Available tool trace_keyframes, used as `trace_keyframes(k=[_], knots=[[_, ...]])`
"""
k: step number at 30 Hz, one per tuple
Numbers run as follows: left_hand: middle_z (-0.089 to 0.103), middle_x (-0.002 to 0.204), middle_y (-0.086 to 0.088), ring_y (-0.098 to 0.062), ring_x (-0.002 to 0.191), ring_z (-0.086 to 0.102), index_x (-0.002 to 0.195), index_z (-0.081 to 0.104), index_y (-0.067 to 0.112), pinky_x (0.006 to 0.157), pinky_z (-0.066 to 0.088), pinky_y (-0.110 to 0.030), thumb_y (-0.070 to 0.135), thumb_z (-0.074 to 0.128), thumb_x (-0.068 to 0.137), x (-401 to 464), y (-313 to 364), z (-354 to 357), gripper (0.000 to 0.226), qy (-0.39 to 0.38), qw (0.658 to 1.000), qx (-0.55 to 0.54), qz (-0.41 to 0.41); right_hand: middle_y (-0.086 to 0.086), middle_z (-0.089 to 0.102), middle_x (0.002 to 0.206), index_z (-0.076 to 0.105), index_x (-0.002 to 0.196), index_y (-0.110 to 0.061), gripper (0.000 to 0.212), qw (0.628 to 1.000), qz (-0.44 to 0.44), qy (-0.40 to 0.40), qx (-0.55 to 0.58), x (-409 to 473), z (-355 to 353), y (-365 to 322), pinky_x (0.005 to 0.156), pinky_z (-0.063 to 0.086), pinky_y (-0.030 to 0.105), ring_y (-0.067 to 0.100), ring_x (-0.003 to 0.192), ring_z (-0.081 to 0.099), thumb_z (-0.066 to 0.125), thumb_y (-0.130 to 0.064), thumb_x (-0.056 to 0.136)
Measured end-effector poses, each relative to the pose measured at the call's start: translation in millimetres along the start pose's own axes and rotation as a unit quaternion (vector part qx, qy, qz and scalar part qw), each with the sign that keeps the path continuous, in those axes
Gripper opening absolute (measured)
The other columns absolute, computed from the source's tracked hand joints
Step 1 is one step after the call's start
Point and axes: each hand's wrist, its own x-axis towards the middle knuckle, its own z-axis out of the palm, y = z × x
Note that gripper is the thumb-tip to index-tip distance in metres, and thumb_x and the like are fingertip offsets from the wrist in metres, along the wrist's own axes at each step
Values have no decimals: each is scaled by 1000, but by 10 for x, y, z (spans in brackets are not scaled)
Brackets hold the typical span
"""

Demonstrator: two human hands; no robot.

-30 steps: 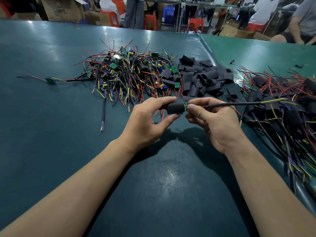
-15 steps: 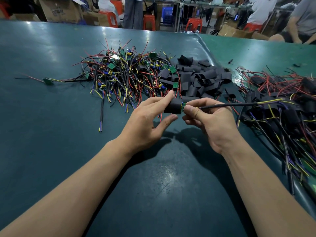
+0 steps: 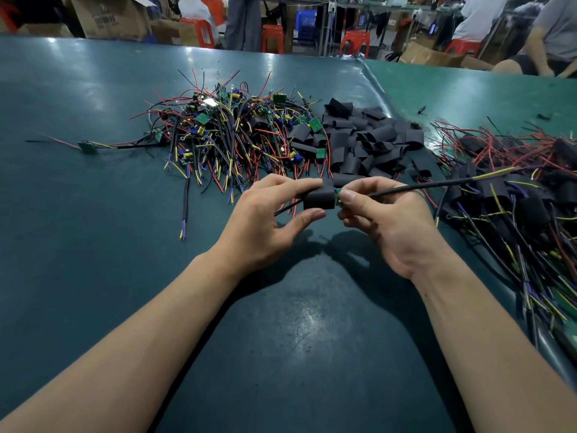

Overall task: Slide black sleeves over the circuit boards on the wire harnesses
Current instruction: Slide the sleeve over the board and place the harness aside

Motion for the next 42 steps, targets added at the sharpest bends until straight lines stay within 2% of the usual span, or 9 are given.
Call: trace_keyframes(k=[6, 11, 14, 18, 25, 32, 37, 39, 42], knots=[[67, 120, -10, -28, 108, 63, 133, 58, 4, 95, 49, -45, 21, 71, 88, -15, 1, 21, 50, -22, 997, 64, 43, 5, 68, 66, 68, 74, -9, 6, 1000, -9, -8, 14, -22, 31, 25, 55, 53, 21, 17, 56, 64, 73, -9, 72], [63, 129, -8, -18, 117, 54, 140, 49, 1, 100, 42, -34, 23, 63, 90, -6, 20, 18, 57, -21, 995, 81, 52, 3, 69, 67, 68, 79, -8, 12, 999, -4, -19, 51, -40, 74, 23, 58, 53, 21, 17, 60, 66, 74, -14, 71], [60, 134, -5, -20, 120, 54, 144, 43, 2, 104, 41, -38, 27, 64, 90, 3, 26, 26, 63, -28, 998, 56, 33, 3, 69, 66, 67, 80, -7, 11, 999, 5, -7, 54, -28, 73, 30, 56, 53, 19, 16, 59, 67, 73, -12, 73], [66, 125, -3, -23, 112, 61, 136, 55, 2, 98, 45, -48, 22, 67, 89, 14, -15, 31, 52, 16, 998, 53, 24, 9, 71, 72, 70, 84, -5, 12, 997, -7, -29, 65, -18, 50, 35, 63, 56, 21, 19, 65, 69, 71, -8, 73], [67, 124, -4, -18, 111, 60, 135, 56, 3, 96, 42, -35, 29, 70, 86, 19, -47, 20, 57, 13, 993, 104, 44, 7, 72, 68, 69, 79, -7, 14, 996, -65, 19, -51, -11, 68, 83, 63, 57, 22, 20, 61, 70, 70, 6, 82], [71, 113, -2, -23, 102, 64, 124, 66, 7, 92, 46, -46, 48, 70, 81, 27, -34, -26, 59, 51, 993, 103, 13, 0, 70, 66, 67, 80, -8, 8, 999, -24, 25, 20, 2, 60, 57, 57, 54, 19, 14, 58, 66, 67, -2, 85], [67, 92, -4, -32, 85, 55, 102, 77, 16, 74, 42, -42, 36, 61, 97, 50, 23, -18, 26, 208, 938, 273, 44, 6, 72, 69, 71, 82, -9, 15, 993, -106, 58, -8, -7, 125, 75, 64, 59, 26, 22, 65, 72, 69, 6, 84], [65, 87, -7, -30, 80, 58, 109, 73, 10, 72, 46, -42, 32, 54, 99, 40, 70, 24, 31, 183, 959, 216, 8, 7, 73, 74, 72, 86, -9, 17, 983, -162, 51, -76, -28, 180, 130, 68, 60, 28, 23, 70, 73, 70, 7, 83], [67, 98, -7, -22, 87, 60, 115, 67, 7, 79, 48, -39, 34, 49, 99, 8, 121, 80, 36, 132, 981, 115, -86, 2, 74, 84, 71, 90, -21, 24, 961, -215, 24, -170, -74, 240, 214, 71, 60, 34, 19, 77, 72, 70, 2, 85]])
